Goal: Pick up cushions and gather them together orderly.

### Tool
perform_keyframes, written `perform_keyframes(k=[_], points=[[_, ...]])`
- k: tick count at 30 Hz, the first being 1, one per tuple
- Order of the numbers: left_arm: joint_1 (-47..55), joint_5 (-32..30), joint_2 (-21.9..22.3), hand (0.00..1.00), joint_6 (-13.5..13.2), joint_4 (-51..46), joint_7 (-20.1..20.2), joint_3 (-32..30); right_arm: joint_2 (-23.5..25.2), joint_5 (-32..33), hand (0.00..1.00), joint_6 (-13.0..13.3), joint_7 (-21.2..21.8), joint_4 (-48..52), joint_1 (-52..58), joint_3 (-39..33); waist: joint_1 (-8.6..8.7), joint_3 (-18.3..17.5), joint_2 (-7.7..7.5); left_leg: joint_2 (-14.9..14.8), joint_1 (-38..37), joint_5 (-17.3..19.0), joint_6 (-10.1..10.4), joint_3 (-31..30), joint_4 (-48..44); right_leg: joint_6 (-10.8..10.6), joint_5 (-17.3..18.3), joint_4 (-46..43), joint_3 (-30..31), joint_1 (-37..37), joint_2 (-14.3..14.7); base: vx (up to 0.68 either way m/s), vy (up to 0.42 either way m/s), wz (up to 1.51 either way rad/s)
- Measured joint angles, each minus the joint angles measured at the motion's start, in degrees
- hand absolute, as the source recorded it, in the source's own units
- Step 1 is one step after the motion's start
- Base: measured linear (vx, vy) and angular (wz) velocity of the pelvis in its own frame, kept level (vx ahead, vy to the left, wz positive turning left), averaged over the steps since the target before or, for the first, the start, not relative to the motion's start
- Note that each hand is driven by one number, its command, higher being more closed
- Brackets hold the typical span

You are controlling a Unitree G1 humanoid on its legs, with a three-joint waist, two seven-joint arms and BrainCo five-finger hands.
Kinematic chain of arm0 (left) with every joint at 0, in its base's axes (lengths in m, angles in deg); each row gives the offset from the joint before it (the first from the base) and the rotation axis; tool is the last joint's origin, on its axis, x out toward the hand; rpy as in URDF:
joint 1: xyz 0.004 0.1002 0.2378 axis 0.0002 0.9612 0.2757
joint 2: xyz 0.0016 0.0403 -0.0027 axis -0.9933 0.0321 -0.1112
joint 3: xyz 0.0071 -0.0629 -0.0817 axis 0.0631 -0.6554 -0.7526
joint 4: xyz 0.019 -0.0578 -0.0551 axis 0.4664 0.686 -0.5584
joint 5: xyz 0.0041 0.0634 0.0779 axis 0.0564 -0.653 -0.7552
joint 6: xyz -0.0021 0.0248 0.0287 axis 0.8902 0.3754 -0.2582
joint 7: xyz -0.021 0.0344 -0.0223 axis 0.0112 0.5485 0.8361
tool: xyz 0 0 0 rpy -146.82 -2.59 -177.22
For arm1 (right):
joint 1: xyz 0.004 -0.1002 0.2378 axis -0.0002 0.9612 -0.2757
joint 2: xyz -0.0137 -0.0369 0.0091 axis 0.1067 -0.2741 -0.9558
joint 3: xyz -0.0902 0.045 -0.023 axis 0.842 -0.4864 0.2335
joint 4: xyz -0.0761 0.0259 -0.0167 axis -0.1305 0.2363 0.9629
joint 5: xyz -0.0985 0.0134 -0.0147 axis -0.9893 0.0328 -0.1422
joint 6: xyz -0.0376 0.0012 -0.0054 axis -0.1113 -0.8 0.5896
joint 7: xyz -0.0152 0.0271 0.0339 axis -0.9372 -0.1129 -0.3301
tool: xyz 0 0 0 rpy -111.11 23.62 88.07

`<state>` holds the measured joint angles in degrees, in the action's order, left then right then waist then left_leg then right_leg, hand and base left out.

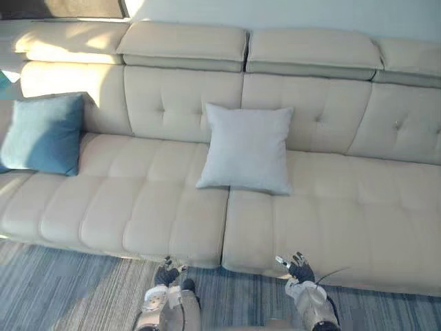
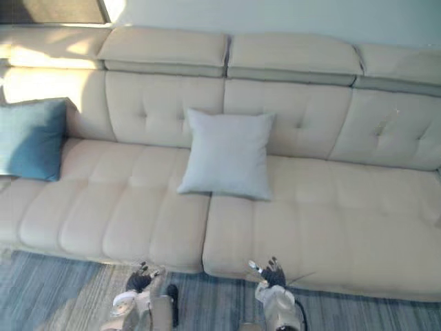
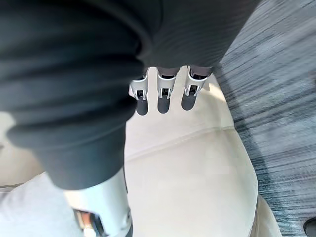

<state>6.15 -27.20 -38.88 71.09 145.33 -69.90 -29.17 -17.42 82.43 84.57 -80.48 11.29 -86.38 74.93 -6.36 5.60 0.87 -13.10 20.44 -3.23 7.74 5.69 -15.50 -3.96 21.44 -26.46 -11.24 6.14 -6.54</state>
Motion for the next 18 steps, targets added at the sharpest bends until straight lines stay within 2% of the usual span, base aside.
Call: perform_keyframes(k=[1,2,3,5,6,7,9,10,11,13,15,18], points=[[0.0,0.1,0.1,0.00,0.1,0.0,0.0,0.7,0.0,-0.1,0.00,0.0,-0.3,0.1,0.6,0.2,0.34,0.0,0.44,-0.4,-0.6,-0.5,-0.1,0.5,1.6,0.6,0.2,-0.8,-0.8,0.1,0.2,-0.36,-0.223,0.69],[0.3,0.0,0.1,0.00,0.1,0.0,0.1,1.6,0.1,-0.7,0.00,-0.1,-0.8,-0.2,1.7,0.3,0.99,0.4,-0.24,-1.1,-1.8,-0.4,0.1,2.5,4.2,1.1,0.2,-1.6,-2.3,0.5,0.0,-0.28,-0.157,0.52],[0.3,0.0,0.1,0.00,0.1,0.0,0.1,1.6,0.3,-1.1,0.00,-0.1,-0.9,-0.3,2.0,0.4,1.12,0.4,-0.29,-1.4,-1.9,-0.6,0.3,3.3,4.5,1.6,-0.1,-1.4,-2.8,0.5,-0.1,-0.31,-0.153,0.41],[0.7,0.0,0.2,0.00,0.1,0.0,0.1,1.7,-0.5,-2.1,0.00,-0.2,-1.1,-0.7,2.7,0.3,1.59,0.3,-0.23,-0.6,-3.1,0.2,0.2,3.1,-1.4,3.1,-2.3,0.3,-3.4,1.0,-0.7,-0.28,-0.046,0.10],[0.8,0.0,0.1,0.00,0.2,0.0,0.1,1.7,-0.6,-2.2,0.00,-0.2,-1.1,-0.9,2.7,0.3,1.76,0.3,-0.33,-0.2,-3.3,1.8,0.1,3.1,-2.3,3.2,-2.8,0.7,-3.4,1.1,-0.9,-0.23,0.045,0.03],[0.8,0.0,-0.1,0.00,0.2,0.0,0.1,1.6,-0.6,-2.2,0.00,-0.3,-1.0,-2.2,2.4,0.1,1.88,0.0,-1.14,1.0,-3.5,6.0,-0.3,2.9,-6.8,3.0,-4.3,1.7,-3.2,2.1,-1.8,-0.21,0.103,0.01],[0.8,0.0,-0.1,0.00,0.2,0.2,0.1,1.3,-0.6,-2.2,0.00,-0.7,-0.9,-3.7,2.6,-0.9,1.97,-0.1,-1.53,2.2,-4.6,10.7,-1.1,2.7,-11.6,2.0,-6.2,3.3,-2.5,2.6,-2.7,-0.16,0.205,-0.06],[1.5,-0.1,-0.2,0.00,0.2,1.3,0.1,1.2,-1.2,-2.2,0.00,-1.0,-0.7,-5.5,2.7,-1.0,2.42,-0.6,-0.35,3.0,-6.9,14.6,-1.0,1.7,-10.0,0.6,-7.5,5.0,-1.4,2.9,-2.4,-0.08,0.216,-0.15],[1.4,-0.1,-0.6,0.00,0.3,1.6,0.1,1.1,-1.3,-2.2,0.00,-1.2,-0.6,-6.4,2.5,-1.2,2.79,-0.6,-0.35,3.6,-7.5,15.5,-1.2,1.6,-8.5,0.1,-8.0,5.5,-0.6,3.0,-2.4,-0.08,0.237,-0.19],[1.8,-0.1,-1.8,0.00,0.6,2.2,0.1,1.2,-0.2,-2.3,0.00,-1.6,-0.2,-8.6,3.0,-1.5,3.07,-1.3,-1.47,5.0,-9.1,14.9,-1.9,3.0,-5.3,-1.0,-10.8,10.0,1.1,1.6,-2.6,-0.06,0.182,-0.28],[3.4,-0.6,-4.5,0.00,0.9,3.0,0.2,1.2,0.4,-2.3,0.00,-1.9,0.6,-9.5,5.0,-1.9,3.56,-2.5,-2.41,7.0,-11.7,13.5,-2.5,4.8,-0.5,-1.8,-15.8,18.1,3.1,-1.5,-3.0,0.01,0.199,-0.35],[3.5,-1.5,-6.1,0.00,1.2,4.8,0.4,1.2,-0.1,-2.3,0.00,-1.9,0.6,-11.2,5.2,-4.7,4.38,-2.8,-2.59,8.5,-11.8,13.3,-2.8,4.8,0.5,-2.0,-17.8,21.6,4.0,-2.4,-3.5,0.01,0.115,-0.03]])
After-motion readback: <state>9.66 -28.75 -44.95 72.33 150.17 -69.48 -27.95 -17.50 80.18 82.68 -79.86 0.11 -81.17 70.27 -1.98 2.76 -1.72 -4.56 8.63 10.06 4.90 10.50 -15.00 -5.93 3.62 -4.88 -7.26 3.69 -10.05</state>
